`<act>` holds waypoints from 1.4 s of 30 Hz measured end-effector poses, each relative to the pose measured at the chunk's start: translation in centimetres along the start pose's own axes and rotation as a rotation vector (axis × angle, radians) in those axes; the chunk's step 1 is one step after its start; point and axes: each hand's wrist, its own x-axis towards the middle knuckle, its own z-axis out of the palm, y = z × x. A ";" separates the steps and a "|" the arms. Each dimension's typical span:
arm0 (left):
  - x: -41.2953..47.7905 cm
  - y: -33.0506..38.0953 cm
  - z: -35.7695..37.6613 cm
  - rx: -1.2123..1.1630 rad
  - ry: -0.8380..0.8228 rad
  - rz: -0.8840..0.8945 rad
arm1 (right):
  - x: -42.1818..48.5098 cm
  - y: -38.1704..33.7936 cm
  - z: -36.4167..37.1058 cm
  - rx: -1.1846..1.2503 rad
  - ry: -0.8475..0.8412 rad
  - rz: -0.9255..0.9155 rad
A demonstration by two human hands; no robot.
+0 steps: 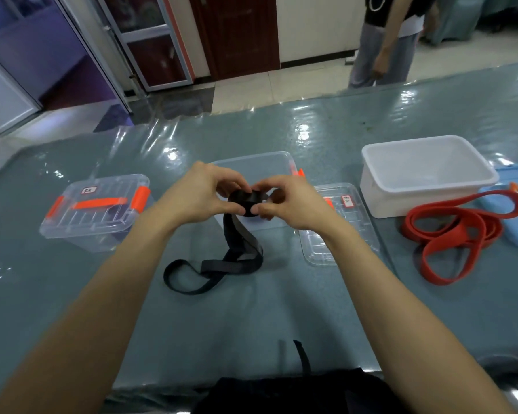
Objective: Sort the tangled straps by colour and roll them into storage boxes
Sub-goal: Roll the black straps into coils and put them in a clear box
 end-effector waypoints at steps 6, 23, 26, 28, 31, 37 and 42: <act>-1.7 0.0 -2.0 -0.175 0.187 -0.011 | 1.8 -3.4 -0.1 -0.088 0.013 -0.127; -2.1 -2.6 -12.3 -0.457 0.485 -0.004 | 8.2 -12.7 2.1 0.429 0.114 -0.100; -3.4 -3.6 -13.7 -0.182 0.212 -0.048 | 7.8 -11.6 3.0 0.216 0.032 -0.102; -3.5 -4.0 -13.4 0.025 0.088 -0.055 | 7.4 -11.1 4.6 0.048 -0.045 -0.103; -3.9 -5.1 -12.2 0.028 0.054 -0.012 | 6.6 -9.9 6.9 -0.018 -0.059 -0.091; -6.4 -8.3 -5.8 -0.659 0.316 -0.022 | 5.0 -7.4 8.7 0.359 0.084 -0.076; -6.9 -9.4 -1.7 -0.883 0.391 -0.087 | 4.1 -5.8 10.3 0.621 0.145 0.007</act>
